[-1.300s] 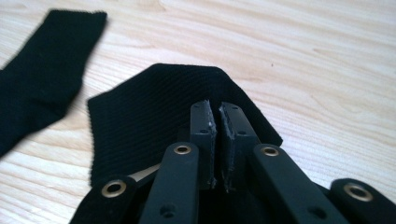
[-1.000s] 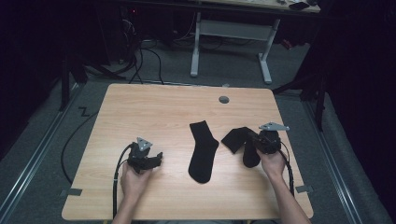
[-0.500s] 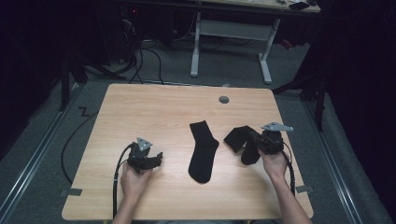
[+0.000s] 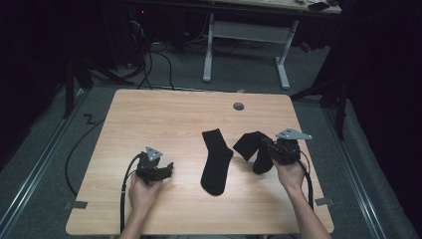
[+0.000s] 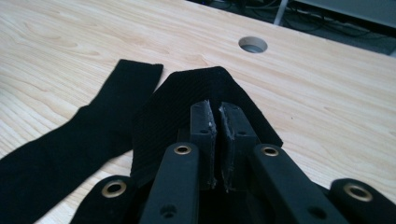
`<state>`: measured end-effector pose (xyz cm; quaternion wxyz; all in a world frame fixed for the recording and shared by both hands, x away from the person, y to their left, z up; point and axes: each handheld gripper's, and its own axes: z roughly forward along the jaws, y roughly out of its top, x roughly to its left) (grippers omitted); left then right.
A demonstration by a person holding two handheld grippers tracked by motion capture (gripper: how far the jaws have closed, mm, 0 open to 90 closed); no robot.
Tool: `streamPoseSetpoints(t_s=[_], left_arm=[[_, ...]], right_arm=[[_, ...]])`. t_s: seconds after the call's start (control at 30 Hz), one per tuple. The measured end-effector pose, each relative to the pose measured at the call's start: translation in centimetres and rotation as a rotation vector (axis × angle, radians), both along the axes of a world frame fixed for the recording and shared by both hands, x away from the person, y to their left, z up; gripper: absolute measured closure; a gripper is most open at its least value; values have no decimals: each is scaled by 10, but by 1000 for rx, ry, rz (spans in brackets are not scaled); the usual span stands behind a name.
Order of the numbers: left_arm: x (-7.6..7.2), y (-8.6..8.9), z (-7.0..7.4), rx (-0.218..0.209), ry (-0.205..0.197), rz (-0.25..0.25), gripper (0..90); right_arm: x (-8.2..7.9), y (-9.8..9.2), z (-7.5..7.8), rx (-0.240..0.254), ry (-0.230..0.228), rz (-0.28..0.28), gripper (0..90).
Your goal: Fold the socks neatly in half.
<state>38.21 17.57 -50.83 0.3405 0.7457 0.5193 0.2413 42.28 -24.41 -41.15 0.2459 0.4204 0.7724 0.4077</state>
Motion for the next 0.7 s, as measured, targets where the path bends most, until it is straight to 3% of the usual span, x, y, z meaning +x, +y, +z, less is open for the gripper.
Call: streamPoseSetpoints(t_s=[0.3,0.7], left_arm=[[0,0,0,0,0,1,299],[0,0,0,0,0,2,299]], right_arm=[[-5,14,5,21,-4,37,848],[-16,51,9,32,-8,113,848]])
